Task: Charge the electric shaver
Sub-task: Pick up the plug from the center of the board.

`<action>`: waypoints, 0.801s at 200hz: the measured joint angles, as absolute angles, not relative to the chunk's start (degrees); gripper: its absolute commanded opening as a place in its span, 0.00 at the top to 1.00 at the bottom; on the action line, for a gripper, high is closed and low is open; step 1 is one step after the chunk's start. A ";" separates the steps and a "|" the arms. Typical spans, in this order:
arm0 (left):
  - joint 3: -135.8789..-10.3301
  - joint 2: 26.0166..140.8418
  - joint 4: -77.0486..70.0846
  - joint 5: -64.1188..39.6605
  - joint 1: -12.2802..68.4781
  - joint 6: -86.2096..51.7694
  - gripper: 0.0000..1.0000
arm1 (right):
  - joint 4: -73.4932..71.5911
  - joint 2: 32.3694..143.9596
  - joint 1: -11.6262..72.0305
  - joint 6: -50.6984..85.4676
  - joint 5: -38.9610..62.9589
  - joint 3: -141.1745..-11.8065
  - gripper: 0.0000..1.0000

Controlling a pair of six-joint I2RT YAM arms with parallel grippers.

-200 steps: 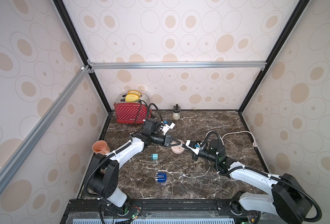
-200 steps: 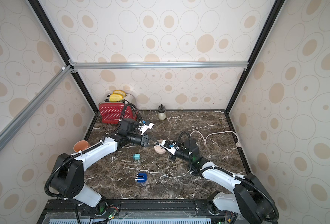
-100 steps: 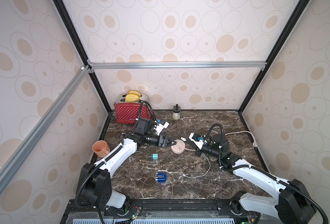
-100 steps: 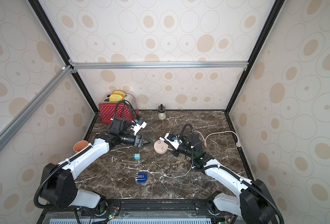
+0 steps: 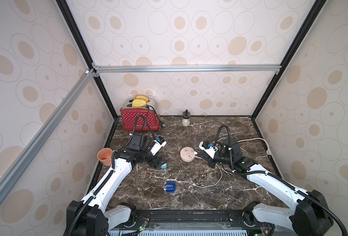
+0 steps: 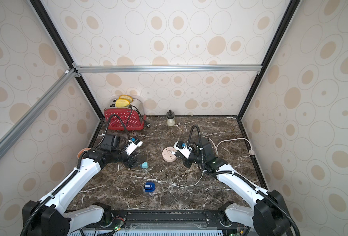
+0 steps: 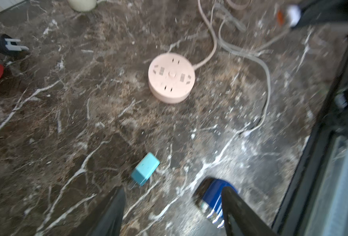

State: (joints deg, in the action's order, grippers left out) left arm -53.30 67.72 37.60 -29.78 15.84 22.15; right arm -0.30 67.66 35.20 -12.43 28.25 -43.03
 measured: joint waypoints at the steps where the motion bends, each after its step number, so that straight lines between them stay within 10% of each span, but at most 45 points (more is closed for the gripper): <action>1: -53.23 67.75 37.71 -29.69 15.81 22.37 0.23 | -0.21 67.68 35.20 -12.45 28.25 -43.03 1.00; 160: -50.24 87.50 28.32 -22.92 15.86 52.34 0.25 | 2.68 68.53 33.71 -12.91 28.67 -43.64 1.00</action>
